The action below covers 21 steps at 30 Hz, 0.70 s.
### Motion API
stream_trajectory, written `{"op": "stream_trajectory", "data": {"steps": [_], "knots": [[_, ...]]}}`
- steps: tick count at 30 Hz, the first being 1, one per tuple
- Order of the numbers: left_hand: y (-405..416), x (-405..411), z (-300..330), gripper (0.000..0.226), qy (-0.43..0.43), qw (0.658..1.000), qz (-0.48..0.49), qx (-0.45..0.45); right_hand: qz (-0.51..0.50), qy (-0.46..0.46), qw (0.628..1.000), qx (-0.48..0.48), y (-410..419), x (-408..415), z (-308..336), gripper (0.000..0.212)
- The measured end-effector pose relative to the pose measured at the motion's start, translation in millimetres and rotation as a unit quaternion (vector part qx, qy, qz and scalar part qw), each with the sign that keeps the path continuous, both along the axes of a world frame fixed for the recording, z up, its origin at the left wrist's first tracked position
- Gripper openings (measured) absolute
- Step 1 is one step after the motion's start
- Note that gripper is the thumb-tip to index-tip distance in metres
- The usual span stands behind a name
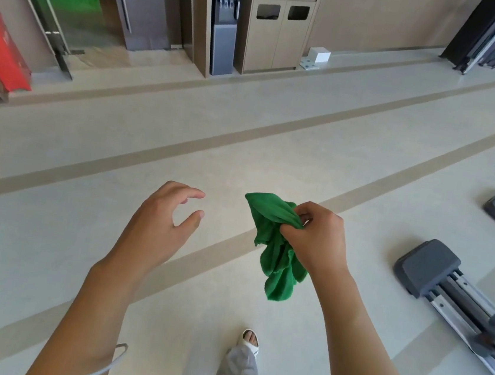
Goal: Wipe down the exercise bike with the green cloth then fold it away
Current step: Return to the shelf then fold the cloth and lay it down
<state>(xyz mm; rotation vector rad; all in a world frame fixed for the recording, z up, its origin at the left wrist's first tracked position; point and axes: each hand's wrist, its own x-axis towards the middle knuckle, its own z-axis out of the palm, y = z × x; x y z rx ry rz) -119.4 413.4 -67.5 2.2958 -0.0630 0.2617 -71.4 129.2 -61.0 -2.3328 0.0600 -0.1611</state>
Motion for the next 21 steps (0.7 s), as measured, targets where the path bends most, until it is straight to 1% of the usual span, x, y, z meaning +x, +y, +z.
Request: {"op": "stream_trajectory", "data": {"steps": [4, 8, 10, 14, 18, 21], "knots": [[-21, 62, 1, 0.025, 0.003, 1.0, 0.01, 0.014, 0.031, -0.012, 0.999, -0.026, -13, 71, -4, 0.019], [-48, 126, 10, 0.025, 0.011, 0.999, 0.017, 0.027, 0.079, -0.034, 0.99, -0.115, -27, 140, -2, 0.026], [-61, 156, 16, 0.025, 0.011, 0.999, 0.026, 0.03, 0.103, -0.049, 0.983, -0.142, -35, 174, -2, 0.028], [-77, 205, 21, 0.025, 0.018, 0.998, 0.039, 0.049, 0.13, -0.12, 0.967, -0.181, -43, 233, -15, 0.032], [-84, 238, 18, 0.024, 0.032, 0.996, 0.038, 0.069, 0.142, -0.161, 0.955, -0.206, -45, 273, -31, 0.032], [-82, 267, 17, 0.024, 0.034, 0.996, 0.038, 0.075, 0.162, -0.186, 0.948, -0.201, -42, 301, -39, 0.03]]}}
